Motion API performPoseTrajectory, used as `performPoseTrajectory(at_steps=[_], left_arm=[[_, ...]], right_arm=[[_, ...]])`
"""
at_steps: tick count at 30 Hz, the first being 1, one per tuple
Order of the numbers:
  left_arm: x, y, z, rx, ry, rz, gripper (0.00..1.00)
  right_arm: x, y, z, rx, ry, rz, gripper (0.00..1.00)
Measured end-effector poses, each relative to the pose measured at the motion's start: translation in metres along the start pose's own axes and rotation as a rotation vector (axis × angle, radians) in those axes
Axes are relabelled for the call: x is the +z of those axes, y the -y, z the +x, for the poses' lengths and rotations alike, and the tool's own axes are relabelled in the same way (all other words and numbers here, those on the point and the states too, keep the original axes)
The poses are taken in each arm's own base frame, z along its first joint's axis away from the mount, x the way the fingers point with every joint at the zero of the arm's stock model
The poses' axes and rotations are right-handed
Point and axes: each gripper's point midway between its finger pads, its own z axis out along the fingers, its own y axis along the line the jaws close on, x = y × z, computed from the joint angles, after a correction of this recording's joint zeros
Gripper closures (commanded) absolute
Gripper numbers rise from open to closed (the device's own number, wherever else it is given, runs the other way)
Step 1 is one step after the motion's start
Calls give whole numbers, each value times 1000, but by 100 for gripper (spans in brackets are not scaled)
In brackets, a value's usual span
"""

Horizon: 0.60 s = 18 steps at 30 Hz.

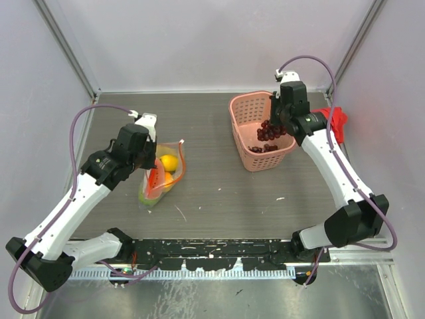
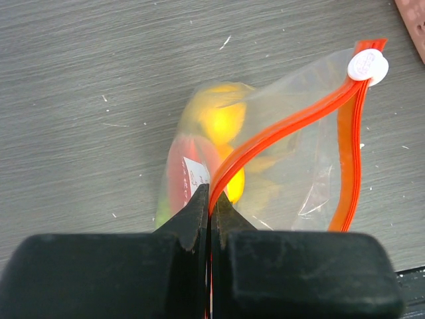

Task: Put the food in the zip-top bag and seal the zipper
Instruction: Pick up the fake fruit from the bin.

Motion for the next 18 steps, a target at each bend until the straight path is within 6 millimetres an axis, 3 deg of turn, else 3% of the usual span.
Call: performPoseTrajectory(at_steps=[6,18], left_arm=[[0,9,1,-2,-7,53,100],[0,19,2,-3,-13,111,100]], right_arm=[[-23,-17,-20,9,85,-68,100],[-73,-106,-46,-58,183,-344,100]])
